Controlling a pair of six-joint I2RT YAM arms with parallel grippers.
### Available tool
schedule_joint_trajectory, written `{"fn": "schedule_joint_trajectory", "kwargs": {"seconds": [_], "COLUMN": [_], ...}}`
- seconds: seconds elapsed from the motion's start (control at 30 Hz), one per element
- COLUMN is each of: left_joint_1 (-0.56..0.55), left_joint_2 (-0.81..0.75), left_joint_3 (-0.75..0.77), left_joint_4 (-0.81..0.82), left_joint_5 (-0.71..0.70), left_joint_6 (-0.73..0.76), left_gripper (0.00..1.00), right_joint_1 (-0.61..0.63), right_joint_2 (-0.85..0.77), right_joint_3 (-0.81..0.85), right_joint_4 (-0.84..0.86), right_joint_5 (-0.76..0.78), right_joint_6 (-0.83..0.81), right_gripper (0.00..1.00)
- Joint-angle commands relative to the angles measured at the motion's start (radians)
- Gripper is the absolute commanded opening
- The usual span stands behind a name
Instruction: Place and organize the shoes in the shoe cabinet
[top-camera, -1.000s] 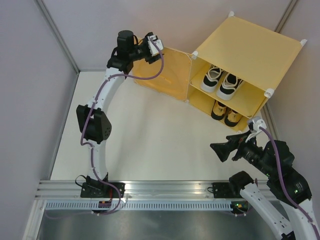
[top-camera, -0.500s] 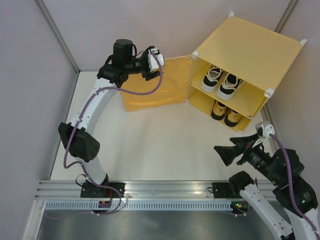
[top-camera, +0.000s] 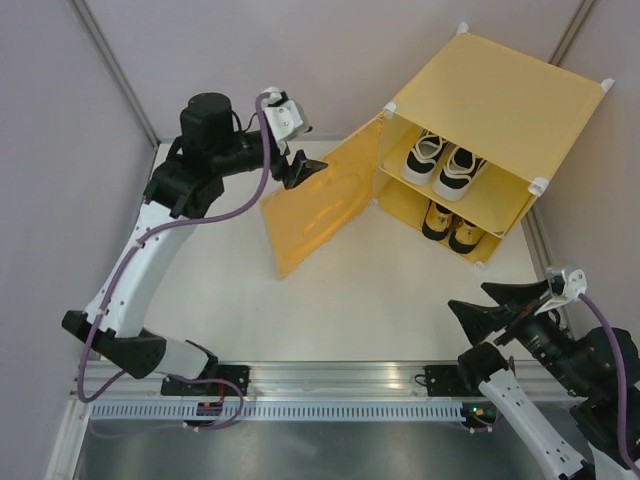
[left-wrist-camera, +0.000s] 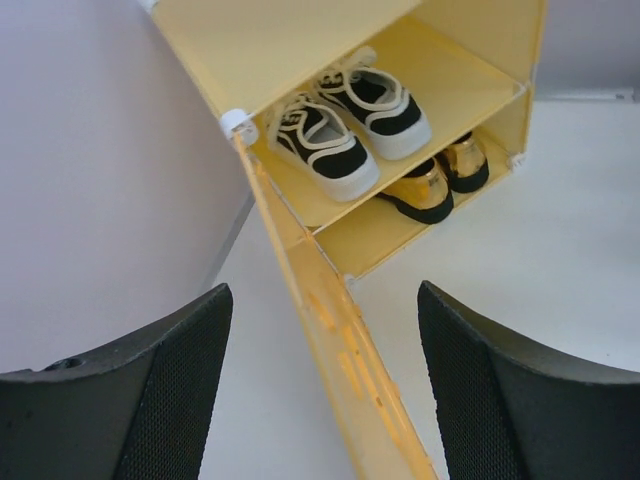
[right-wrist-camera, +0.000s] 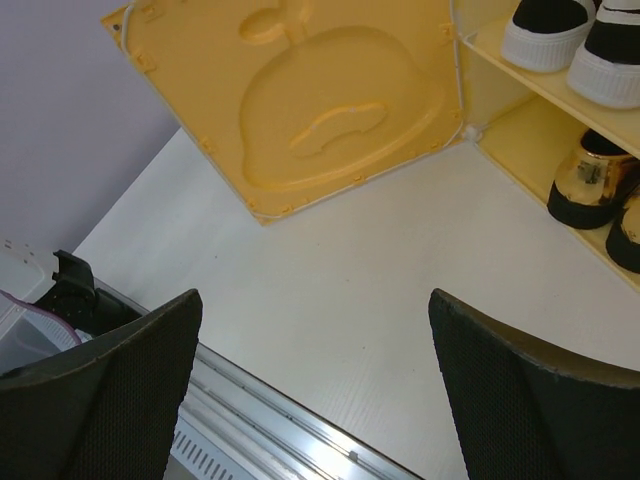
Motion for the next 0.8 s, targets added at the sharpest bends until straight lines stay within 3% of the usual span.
{"fn": "schedule_joint_trajectory", "kwargs": {"seconds": [0.0, 0.1, 0.23, 0.33, 0.4, 0.57, 0.77], "left_joint_1": [0.004, 0.006, 0.006, 0.006, 0.004, -0.106, -0.188], "left_joint_2": [-0.098, -0.184, -0.290, -0.351, -0.365, -0.341, -0.327], "left_joint_3": [-0.025, -0.129, -0.283, -0.390, -0.453, -0.525, -0.579], "left_joint_4": [0.074, 0.073, 0.038, 0.008, 0.001, -0.007, -0.005], "left_joint_5": [-0.256, -0.523, -0.654, -0.657, -0.576, -0.514, -0.550], "left_joint_6": [-0.388, -0.530, -0.651, -0.721, -0.786, -0.867, -0.901], "left_gripper": [0.79, 0.79, 0.78, 0.78, 0.78, 0.80, 0.92], "right_joint_1": [0.002, 0.002, 0.002, 0.002, 0.002, 0.002, 0.002], "right_joint_2": [-0.021, -0.029, -0.023, -0.017, -0.009, 0.021, 0.092], "right_joint_3": [0.043, 0.077, 0.132, 0.170, 0.186, 0.206, 0.222], "right_joint_4": [-0.053, -0.086, -0.132, -0.168, -0.179, -0.195, -0.155], "right_joint_5": [0.072, 0.124, 0.193, 0.247, 0.270, 0.279, 0.143], "right_joint_6": [0.004, 0.012, 0.009, 0.006, 0.007, 0.013, -0.003], "right_gripper": [0.98, 0.98, 0.98, 0.98, 0.98, 0.98, 0.98]}}
